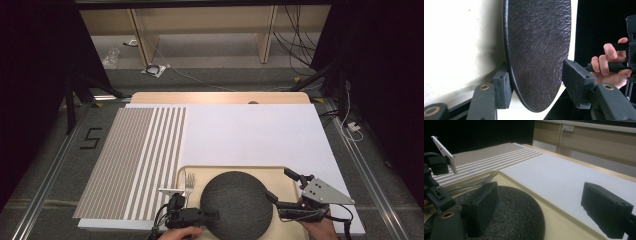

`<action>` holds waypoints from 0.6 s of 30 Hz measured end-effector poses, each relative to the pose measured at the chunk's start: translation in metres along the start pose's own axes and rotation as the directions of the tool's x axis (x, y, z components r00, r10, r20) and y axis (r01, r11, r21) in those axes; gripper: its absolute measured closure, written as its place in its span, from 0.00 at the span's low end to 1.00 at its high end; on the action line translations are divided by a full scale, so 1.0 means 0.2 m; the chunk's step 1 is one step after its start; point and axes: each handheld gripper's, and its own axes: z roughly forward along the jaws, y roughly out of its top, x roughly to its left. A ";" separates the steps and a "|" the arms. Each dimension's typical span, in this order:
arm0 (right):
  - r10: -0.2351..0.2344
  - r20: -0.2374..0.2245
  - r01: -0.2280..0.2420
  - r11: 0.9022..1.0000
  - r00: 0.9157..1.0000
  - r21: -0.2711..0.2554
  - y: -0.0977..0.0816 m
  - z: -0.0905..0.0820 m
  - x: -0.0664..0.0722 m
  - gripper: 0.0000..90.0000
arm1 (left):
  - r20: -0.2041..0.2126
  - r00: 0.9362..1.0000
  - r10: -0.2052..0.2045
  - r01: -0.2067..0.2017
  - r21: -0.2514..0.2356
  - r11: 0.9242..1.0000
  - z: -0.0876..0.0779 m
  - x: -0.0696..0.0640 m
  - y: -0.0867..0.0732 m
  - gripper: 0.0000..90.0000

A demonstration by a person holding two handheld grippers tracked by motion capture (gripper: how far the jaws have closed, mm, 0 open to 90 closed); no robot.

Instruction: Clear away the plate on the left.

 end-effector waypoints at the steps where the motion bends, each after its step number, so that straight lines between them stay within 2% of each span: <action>1: -0.002 0.000 0.002 1.000 1.000 -0.001 0.00 0.00 0.00 0.17 | -0.002 1.000 0.007 -0.007 0.000 1.000 0.00 0.00 0.00 0.48; 6: -0.002 0.000 0.002 1.000 1.000 0.000 0.00 0.00 0.00 0.17 | -0.018 0.999 0.035 -0.035 -0.019 0.999 -0.01 -0.01 0.01 0.46; 12: 0.002 0.000 -0.002 1.000 1.000 0.001 0.00 0.00 0.00 0.17 | -0.027 0.998 0.049 -0.050 -0.038 0.998 -0.03 -0.01 0.02 0.44; 18: 0.002 0.000 -0.002 1.000 1.000 0.001 0.00 0.00 0.00 0.17 | -0.060 0.994 0.086 -0.091 -0.086 0.992 -0.06 -0.02 0.04 0.41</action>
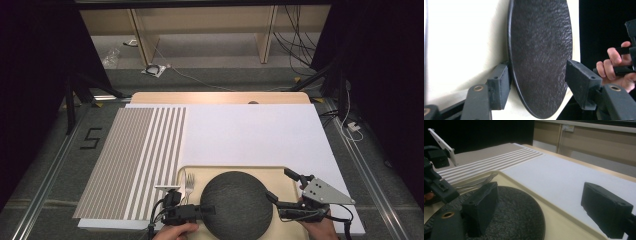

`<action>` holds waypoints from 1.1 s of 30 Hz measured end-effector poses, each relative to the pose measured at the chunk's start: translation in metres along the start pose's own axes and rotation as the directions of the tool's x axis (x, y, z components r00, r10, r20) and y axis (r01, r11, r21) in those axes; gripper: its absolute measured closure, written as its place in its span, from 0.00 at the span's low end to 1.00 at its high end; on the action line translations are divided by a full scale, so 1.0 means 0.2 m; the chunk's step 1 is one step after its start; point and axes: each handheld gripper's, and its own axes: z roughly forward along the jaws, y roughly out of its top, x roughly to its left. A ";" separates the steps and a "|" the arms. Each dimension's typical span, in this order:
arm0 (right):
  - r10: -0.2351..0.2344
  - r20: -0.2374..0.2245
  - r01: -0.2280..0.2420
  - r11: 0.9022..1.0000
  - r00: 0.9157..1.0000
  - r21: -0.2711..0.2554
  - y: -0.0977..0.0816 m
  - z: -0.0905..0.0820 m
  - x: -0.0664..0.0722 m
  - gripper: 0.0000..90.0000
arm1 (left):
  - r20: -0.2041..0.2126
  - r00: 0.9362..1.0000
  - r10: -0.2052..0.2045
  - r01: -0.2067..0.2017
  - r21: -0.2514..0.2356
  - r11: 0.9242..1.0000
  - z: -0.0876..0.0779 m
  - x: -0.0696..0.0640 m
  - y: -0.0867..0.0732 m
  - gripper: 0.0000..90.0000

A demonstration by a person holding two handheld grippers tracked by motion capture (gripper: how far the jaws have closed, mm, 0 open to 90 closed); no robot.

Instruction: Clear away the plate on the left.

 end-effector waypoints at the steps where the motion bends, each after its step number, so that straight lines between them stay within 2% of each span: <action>1: 0.000 0.000 0.000 1.000 1.000 0.000 0.00 0.00 0.00 0.17 | -0.008 1.000 0.018 -0.018 -0.010 1.000 -0.01 0.00 0.00 0.40; 6: -0.001 -0.001 0.001 1.000 1.000 -0.003 0.00 0.00 0.00 0.17 | -0.031 0.997 0.073 -0.074 -0.053 0.996 -0.04 -0.02 0.02 0.38; 9: -0.002 -0.002 0.002 1.000 1.000 -0.004 0.00 0.00 0.00 0.17 | -0.062 0.991 0.119 -0.123 -0.076 0.989 -0.06 -0.03 0.04 0.36; 14: -0.001 -0.002 0.001 1.000 1.000 -0.002 0.00 0.00 0.00 0.17 | -0.080 0.984 0.159 -0.167 -0.112 0.980 -0.09 -0.05 0.06 0.35; 18: -0.001 -0.003 0.001 1.000 1.000 -0.002 0.00 0.00 0.00 0.17 | -0.082 0.979 0.186 -0.196 -0.133 0.972 -0.11 -0.06 0.07 0.35; 20: -0.001 -0.002 0.001 1.000 1.000 -0.002 0.00 0.00 0.00 0.17 | -0.065 0.979 0.192 -0.200 -0.146 0.969 -0.12 -0.06 0.08 0.35; 24: -0.001 -0.003 0.001 1.000 1.000 -0.002 0.00 0.00 0.00 0.17 | -0.072 0.965 0.253 -0.261 -0.175 0.949 -0.15 -0.08 0.09 0.35; 26: -0.003 -0.007 0.003 1.000 1.000 -0.002 0.00 0.00 0.00 0.17 | -0.079 0.954 0.290 -0.300 -0.193 0.934 -0.15 -0.09 0.09 0.35; 29: -0.006 -0.009 0.006 1.000 1.000 -0.002 0.00 0.00 0.00 0.17 | -0.091 0.940 0.329 -0.341 -0.214 0.915 -0.17 -0.10 0.10 0.35; 33: -0.004 -0.008 0.004 1.000 1.000 -0.003 0.00 0.00 0.00 0.17 | -0.103 0.911 0.400 -0.413 -0.229 0.882 -0.19 -0.12 0.11 0.34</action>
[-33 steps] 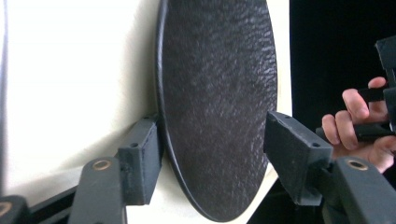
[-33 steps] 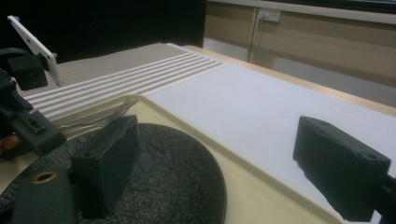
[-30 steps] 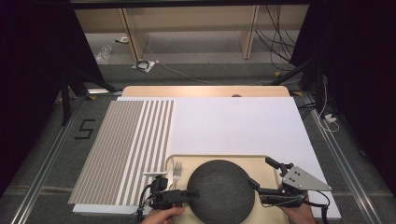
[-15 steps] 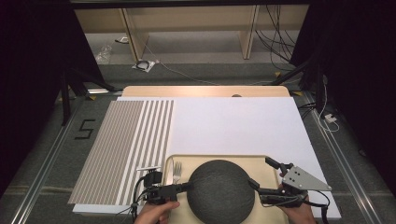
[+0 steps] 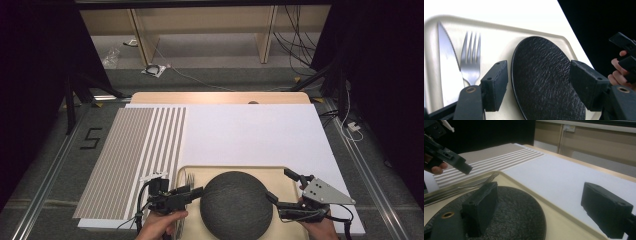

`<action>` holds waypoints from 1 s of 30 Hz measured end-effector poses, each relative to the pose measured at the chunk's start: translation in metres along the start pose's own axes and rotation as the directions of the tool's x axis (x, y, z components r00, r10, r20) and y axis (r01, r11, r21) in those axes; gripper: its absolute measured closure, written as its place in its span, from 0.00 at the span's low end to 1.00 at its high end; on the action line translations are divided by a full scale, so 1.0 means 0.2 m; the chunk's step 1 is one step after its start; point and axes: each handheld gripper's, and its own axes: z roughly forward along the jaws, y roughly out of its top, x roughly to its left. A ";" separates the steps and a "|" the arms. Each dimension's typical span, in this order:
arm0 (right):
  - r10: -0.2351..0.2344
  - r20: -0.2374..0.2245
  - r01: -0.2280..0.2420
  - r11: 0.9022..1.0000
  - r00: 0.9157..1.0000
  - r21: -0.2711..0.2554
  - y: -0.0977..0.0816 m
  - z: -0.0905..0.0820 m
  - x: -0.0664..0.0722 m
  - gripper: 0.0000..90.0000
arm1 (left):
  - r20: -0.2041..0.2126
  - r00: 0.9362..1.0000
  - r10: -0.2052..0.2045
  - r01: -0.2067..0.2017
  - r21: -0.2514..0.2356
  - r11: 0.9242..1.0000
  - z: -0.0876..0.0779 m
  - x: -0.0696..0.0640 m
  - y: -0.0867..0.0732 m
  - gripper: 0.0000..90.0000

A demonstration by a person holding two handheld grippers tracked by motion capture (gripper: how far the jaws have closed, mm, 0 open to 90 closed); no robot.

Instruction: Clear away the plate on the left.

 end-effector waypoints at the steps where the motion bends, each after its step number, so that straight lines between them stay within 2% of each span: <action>1: 0.001 0.000 -0.001 1.000 1.000 0.003 0.00 0.00 0.00 0.17 | 0.002 1.000 0.010 -0.010 -0.006 1.000 0.00 0.00 0.00 0.34; 3: -0.002 -0.001 0.002 1.000 1.000 0.004 0.00 0.00 0.00 0.17 | 0.000 0.999 0.047 -0.047 -0.022 0.999 -0.01 -0.01 0.01 0.34; 6: -0.001 -0.004 0.001 1.000 1.000 0.000 0.00 0.00 0.00 0.17 | -0.006 0.994 0.109 -0.109 -0.036 0.993 -0.03 -0.02 0.02 0.34; 7: -0.001 -0.004 0.001 1.000 1.000 0.002 0.00 0.00 0.00 0.17 | -0.019 0.988 0.152 -0.153 -0.040 0.987 -0.03 -0.03 0.03 0.33; 9: -0.001 -0.004 0.001 1.000 1.000 0.002 0.00 0.00 0.00 0.17 | -0.034 0.979 0.200 -0.202 -0.048 0.978 -0.05 -0.04 0.03 0.33; 12: 0.000 -0.006 0.000 1.000 1.000 0.002 0.00 0.00 0.00 0.17 | -0.028 0.973 0.227 -0.229 -0.059 0.972 -0.06 -0.05 0.04 0.33; 15: 0.000 -0.006 0.000 1.000 1.000 0.002 0.00 0.00 0.00 0.17 | -0.033 0.963 0.267 -0.269 -0.066 0.961 -0.07 -0.06 0.05 0.32; 18: 0.001 -0.006 -0.001 1.000 1.000 0.002 0.00 0.00 0.00 0.17 | -0.032 0.957 0.290 -0.291 -0.073 0.954 -0.07 -0.06 0.05 0.32; 20: 0.000 -0.006 0.000 1.000 1.000 0.002 0.00 0.00 0.00 0.17 | -0.040 0.948 0.317 -0.319 -0.077 0.945 -0.08 -0.06 0.05 0.32; 21: 0.003 -0.008 -0.003 1.000 1.000 0.001 0.00 0.00 0.00 0.17 | -0.045 0.945 0.325 -0.327 -0.077 0.942 -0.08 -0.05 0.06 0.32; 23: 0.005 -0.009 -0.005 1.000 1.000 0.000 0.00 0.00 0.00 0.17 | -0.043 0.943 0.329 -0.332 -0.078 0.940 -0.08 -0.05 0.06 0.32; 26: 0.012 -0.012 -0.012 1.000 1.000 -0.001 0.00 0.00 0.00 0.17 | -0.041 0.934 0.356 -0.358 -0.082 0.930 -0.09 -0.05 0.07 0.31; 27: 0.014 -0.013 -0.014 1.000 1.000 -0.004 0.00 0.00 0.00 0.17 | -0.040 0.933 0.359 -0.361 -0.084 0.929 -0.10 -0.05 0.07 0.31; 30: 0.014 -0.013 -0.015 1.000 1.000 -0.005 0.00 0.00 0.00 0.17 | -0.045 0.924 0.381 -0.383 -0.086 0.920 -0.10 -0.04 0.07 0.30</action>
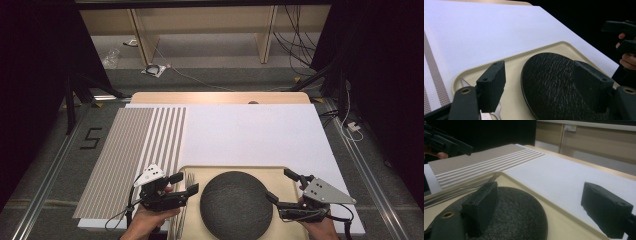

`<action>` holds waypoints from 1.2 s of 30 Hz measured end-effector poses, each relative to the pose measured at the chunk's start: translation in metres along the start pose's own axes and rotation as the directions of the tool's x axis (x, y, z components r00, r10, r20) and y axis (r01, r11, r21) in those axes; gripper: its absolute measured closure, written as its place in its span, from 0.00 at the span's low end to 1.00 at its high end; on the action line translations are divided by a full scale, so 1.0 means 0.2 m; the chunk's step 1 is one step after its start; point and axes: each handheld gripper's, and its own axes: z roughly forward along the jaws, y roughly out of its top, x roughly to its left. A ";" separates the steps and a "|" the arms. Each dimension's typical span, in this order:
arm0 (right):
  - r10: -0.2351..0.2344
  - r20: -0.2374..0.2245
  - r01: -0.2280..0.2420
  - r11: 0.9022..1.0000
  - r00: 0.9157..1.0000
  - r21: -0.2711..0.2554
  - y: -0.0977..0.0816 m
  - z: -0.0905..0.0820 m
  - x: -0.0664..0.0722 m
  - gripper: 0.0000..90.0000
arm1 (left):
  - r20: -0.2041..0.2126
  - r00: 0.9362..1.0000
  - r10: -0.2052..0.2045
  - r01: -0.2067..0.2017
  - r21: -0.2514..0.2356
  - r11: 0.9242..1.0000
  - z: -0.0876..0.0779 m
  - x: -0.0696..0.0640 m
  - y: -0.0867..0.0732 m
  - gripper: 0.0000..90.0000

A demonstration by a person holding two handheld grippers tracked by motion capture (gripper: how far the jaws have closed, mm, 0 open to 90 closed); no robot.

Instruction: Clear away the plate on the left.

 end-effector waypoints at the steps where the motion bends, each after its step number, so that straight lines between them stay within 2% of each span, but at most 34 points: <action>1: 0.000 0.000 0.000 1.000 1.000 0.000 0.00 0.00 0.00 0.17 | 0.000 1.000 0.004 -0.004 -0.001 1.000 0.00 0.00 0.00 0.30; 8: 0.000 0.000 0.000 1.000 1.000 0.008 0.00 0.00 0.00 0.17 | -0.005 1.000 0.031 -0.031 -0.017 0.999 -0.02 0.02 0.00 0.28; 20: 0.002 -0.002 -0.002 1.000 1.000 0.009 0.00 0.00 0.00 0.17 | -0.003 0.999 0.044 -0.044 -0.040 0.998 -0.04 0.04 0.00 0.24; 23: 0.003 -0.002 -0.003 1.000 1.000 0.009 0.00 0.00 0.00 0.17 | -0.015 0.997 0.073 -0.074 -0.042 0.996 -0.04 0.04 0.00 0.22; 32: 0.003 -0.001 -0.003 1.000 1.000 0.007 0.00 0.00 0.00 0.17 | -0.039 0.992 0.116 -0.119 -0.077 0.990 -0.06 0.04 -0.01 0.21; 34: 0.003 -0.001 -0.003 1.000 1.000 0.008 0.00 0.00 0.00 0.17 | -0.052 0.990 0.133 -0.137 -0.076 0.988 -0.06 0.04 -0.01 0.21; 36: 0.000 0.000 0.000 1.000 1.000 0.009 0.00 0.00 0.00 0.17 | -0.051 0.990 0.135 -0.139 -0.077 0.987 -0.06 0.04 -0.01 0.20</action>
